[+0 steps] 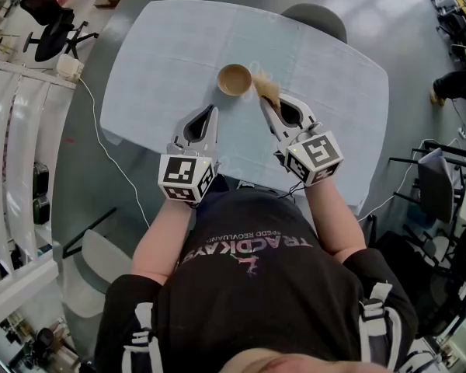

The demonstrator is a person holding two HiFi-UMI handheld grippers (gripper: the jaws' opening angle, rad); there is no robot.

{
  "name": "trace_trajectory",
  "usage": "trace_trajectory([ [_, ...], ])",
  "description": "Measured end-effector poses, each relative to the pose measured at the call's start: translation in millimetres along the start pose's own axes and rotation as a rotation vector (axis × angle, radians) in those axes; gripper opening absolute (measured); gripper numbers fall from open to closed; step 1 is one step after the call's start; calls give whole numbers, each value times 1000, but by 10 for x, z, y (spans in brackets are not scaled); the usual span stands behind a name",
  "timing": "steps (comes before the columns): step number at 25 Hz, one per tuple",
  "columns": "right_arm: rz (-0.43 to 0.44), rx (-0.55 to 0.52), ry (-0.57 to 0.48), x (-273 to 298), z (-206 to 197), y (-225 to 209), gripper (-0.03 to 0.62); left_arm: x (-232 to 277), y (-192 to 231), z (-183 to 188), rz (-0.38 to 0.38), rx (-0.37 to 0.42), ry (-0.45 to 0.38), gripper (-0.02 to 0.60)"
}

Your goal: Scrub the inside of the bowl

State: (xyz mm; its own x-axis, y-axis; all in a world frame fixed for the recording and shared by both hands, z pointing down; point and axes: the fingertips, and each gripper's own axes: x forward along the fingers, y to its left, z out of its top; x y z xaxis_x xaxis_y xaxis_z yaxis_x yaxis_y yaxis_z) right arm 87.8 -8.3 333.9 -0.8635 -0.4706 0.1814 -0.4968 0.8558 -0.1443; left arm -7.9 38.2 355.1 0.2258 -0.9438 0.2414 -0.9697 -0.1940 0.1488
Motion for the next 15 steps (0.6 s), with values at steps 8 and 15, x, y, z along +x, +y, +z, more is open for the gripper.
trace_trajectory([
  [8,1,37,-4,26,-27,-22,32,15,99,-51,12,-22,24,15],
  [15,-36,64,10,174,-97,-121,32,212,305,-216,0,-46,99,17],
])
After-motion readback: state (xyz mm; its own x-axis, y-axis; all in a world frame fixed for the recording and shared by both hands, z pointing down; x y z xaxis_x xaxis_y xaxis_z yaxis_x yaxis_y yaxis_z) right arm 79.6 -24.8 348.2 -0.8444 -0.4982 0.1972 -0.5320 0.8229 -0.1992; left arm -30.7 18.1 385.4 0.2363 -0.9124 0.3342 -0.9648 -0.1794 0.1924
